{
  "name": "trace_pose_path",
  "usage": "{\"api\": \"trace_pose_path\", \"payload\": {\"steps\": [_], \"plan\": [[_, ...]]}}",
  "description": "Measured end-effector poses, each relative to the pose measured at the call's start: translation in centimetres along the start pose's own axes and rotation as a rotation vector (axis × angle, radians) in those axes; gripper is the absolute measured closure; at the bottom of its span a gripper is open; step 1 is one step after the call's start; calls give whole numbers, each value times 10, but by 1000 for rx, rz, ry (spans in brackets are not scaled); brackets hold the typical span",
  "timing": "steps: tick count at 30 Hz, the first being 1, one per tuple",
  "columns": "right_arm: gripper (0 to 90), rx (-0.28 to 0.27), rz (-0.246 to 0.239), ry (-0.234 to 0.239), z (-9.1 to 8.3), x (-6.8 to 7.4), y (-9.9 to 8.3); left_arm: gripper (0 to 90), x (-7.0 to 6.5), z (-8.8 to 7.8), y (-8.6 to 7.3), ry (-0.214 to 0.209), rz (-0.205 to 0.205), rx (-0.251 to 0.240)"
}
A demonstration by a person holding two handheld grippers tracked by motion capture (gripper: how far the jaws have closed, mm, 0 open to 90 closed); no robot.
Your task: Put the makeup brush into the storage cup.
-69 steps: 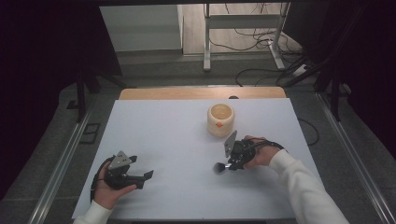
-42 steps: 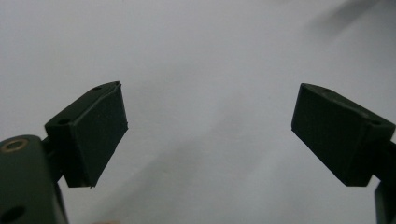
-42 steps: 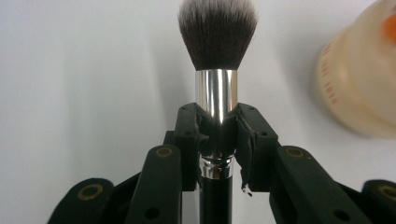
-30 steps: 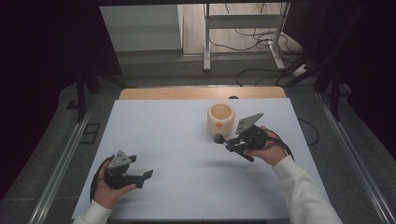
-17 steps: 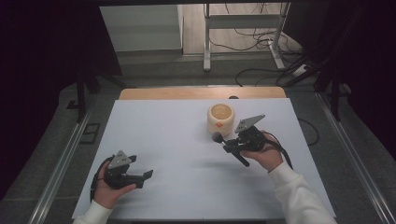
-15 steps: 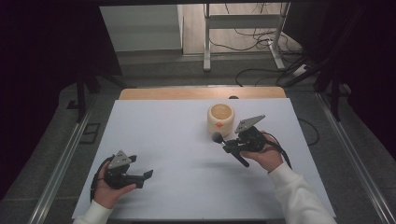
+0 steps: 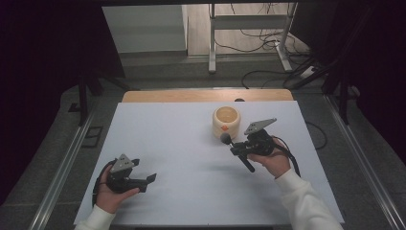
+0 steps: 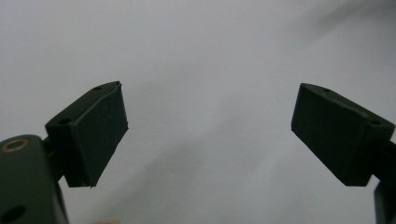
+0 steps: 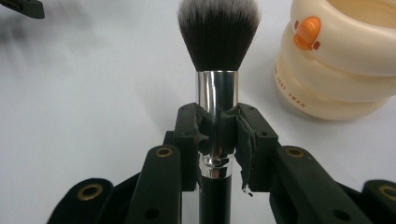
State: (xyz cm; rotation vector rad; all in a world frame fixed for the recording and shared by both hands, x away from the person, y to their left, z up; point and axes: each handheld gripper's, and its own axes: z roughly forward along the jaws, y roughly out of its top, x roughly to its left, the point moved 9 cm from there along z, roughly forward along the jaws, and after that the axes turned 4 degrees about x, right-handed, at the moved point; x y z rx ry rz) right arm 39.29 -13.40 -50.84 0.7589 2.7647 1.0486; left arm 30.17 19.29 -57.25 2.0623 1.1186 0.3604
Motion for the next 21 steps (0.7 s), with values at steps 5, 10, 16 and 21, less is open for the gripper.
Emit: {"api": "trace_pose_path", "payload": {"steps": [5,10,16,21], "plan": [[714,-3,22,3,1,0,-1,114,-1,1,0,4,4,1],[714,-24,37,12,0,1,0,114,0,2,0,7,6,2],[714,-59,84,13,-3,-2,3,114,0,2,0,8,2,-1],[715,-94,133,31,-6,-3,5,114,-1,2,1,8,5,-1]]}}
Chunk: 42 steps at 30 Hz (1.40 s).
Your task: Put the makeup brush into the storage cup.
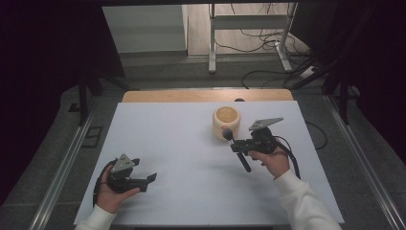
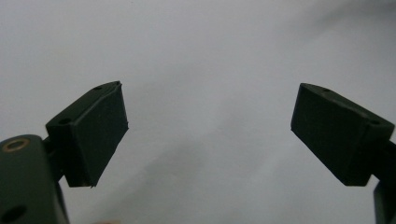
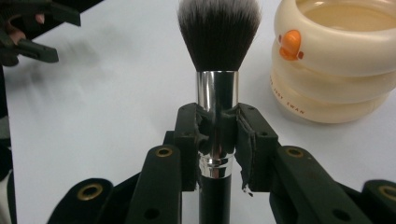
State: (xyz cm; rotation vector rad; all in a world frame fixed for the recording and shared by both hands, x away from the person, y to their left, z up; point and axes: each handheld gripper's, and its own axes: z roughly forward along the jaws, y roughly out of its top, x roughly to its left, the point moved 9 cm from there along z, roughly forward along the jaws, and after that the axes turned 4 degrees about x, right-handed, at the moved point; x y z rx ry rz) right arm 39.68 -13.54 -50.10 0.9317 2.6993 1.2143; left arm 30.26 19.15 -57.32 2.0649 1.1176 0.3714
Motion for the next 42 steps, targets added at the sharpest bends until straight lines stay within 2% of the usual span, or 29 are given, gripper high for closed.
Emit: {"api": "trace_pose_path", "payload": {"steps": [8,11,13,14,24,27,30,34,42], "plan": [[714,-43,34,6,-5,-1,4,114,0,0,0,0,-1,0],[714,-87,45,-3,-10,-2,8,114,0,0,0,0,0,0],[714,-96,47,-4,-11,-2,9,114,0,0,0,-1,0,1],[714,-123,66,-2,-14,-3,12,114,0,0,0,0,0,1],[714,-192,128,22,-21,-7,18,114,0,0,0,0,0,0],[714,-216,132,22,-22,-7,21,114,0,0,0,1,0,0],[714,-260,144,26,-26,-8,26,114,0,0,0,1,-1,0],[714,-282,164,37,-28,-9,30,114,0,0,0,1,1,0],[714,-303,180,29,-29,-12,35,114,0,0,0,2,1,1]]}}
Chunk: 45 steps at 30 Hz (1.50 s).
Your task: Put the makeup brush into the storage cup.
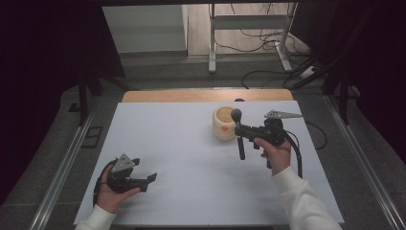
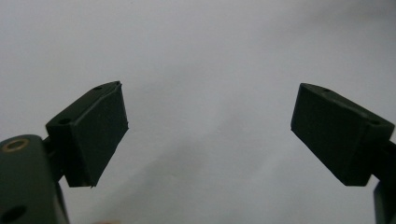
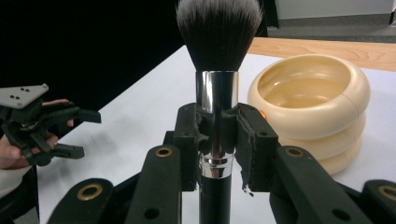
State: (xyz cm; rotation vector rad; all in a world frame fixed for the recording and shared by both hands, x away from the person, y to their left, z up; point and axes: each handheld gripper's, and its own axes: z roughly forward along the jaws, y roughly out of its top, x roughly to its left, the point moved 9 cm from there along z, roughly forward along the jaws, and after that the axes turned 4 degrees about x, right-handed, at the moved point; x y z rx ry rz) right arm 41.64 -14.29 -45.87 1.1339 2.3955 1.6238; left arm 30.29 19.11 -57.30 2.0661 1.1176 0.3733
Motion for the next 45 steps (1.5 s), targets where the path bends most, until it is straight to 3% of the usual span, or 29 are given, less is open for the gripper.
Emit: {"api": "trace_pose_path", "payload": {"steps": [25,45], "plan": [[714,-99,40,-2,5,-3,31,114,0,0,1,0,3,-3],[713,-140,58,-13,14,-13,47,114,0,-1,1,3,-1,-4]]}}
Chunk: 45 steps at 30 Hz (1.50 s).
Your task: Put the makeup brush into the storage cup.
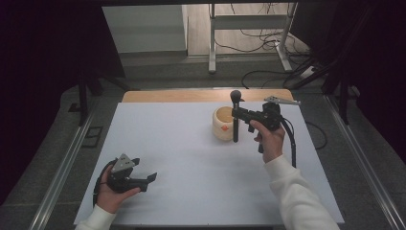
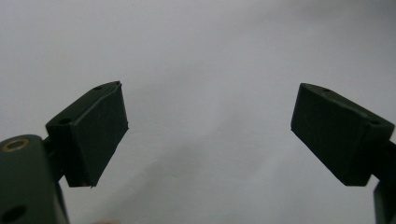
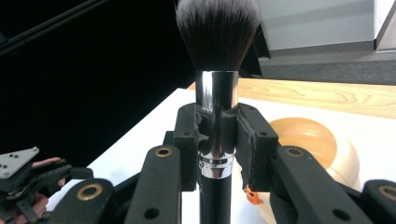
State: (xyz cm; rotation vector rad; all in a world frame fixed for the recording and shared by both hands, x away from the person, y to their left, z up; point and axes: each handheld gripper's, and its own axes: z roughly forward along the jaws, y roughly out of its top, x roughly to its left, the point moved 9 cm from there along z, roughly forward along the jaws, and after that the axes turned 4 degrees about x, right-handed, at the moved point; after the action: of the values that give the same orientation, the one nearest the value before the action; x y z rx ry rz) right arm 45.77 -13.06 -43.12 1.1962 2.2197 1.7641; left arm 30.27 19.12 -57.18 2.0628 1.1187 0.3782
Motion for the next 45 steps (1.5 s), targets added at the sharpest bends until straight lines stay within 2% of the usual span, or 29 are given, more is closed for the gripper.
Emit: {"api": "trace_pose_path", "payload": {"steps": [4,5,9,17,28,45], "plan": [[713,-12,23,0,3,-4,2,116,0,0,0,3,-2,-3],[713,-21,42,8,5,-6,4,116,0,0,0,3,-2,-4],[713,-27,55,2,13,-8,9,116,0,-1,0,1,0,-5],[713,-34,51,-11,22,-9,20,116,1,-2,-1,-1,3,-6],[713,-43,54,-29,25,-10,33,116,0,-1,1,-2,4,-7],[713,-66,76,-64,29,-25,50,116,0,-2,1,-5,-3,-12]]}}
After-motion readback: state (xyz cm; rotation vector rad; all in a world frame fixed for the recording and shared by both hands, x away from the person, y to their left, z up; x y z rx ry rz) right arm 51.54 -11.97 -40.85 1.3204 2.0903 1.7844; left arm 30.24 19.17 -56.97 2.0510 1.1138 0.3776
